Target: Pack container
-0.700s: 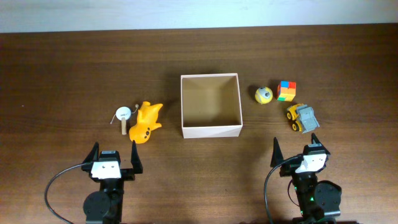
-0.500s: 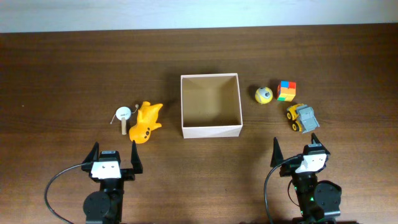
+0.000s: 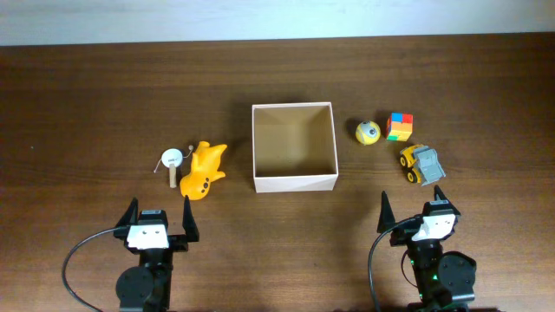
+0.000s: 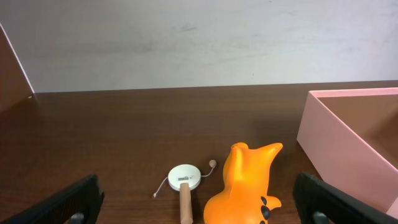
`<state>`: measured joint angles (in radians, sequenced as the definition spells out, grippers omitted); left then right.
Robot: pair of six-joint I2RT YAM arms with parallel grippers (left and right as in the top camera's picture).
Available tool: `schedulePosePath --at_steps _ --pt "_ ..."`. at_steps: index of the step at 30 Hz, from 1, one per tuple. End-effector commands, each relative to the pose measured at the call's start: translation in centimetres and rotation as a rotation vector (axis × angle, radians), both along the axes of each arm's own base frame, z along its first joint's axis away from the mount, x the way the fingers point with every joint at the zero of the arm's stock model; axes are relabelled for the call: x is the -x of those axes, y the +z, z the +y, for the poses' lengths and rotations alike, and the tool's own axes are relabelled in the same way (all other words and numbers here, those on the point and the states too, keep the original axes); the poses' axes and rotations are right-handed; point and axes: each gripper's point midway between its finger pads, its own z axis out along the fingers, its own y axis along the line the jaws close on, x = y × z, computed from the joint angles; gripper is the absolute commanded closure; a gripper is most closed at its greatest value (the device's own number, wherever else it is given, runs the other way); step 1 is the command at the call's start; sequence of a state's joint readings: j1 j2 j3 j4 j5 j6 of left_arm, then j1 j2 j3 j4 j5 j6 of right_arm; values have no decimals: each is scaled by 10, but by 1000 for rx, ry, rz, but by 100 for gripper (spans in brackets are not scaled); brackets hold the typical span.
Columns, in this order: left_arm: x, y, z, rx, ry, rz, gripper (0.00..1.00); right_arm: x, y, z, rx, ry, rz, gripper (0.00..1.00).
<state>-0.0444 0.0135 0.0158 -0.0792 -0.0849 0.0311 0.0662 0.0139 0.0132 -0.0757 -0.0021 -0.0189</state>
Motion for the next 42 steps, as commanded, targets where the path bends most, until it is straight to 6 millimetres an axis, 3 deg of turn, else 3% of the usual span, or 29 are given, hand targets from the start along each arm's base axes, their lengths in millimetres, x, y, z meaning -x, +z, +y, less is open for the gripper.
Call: schedulePosePath --at_steps 1,11,21,25,30,34,38,42 --pt "0 -1 -2 -14 -12 -1 1 0 -2 4 -5 18 1 1" --pt "0 -1 -2 -14 -12 -1 1 0 -2 1 -4 4 1 1" --pt "0 -1 -2 -14 -12 -1 1 5 8 31 -65 177 -17 1" --pt "0 -1 -2 -14 -12 -1 1 11 30 33 -99 190 -33 1" --pt "0 -1 -2 -14 -12 -1 1 21 79 26 -98 152 -39 1" --pt "0 -1 -2 -14 -12 -1 1 22 115 14 -91 77 67 1" --pt "0 -1 -2 -14 -12 -1 1 6 137 12 -80 52 265 1" --pt "0 -1 -2 -14 -12 -1 1 -28 145 20 -72 71 482 1"
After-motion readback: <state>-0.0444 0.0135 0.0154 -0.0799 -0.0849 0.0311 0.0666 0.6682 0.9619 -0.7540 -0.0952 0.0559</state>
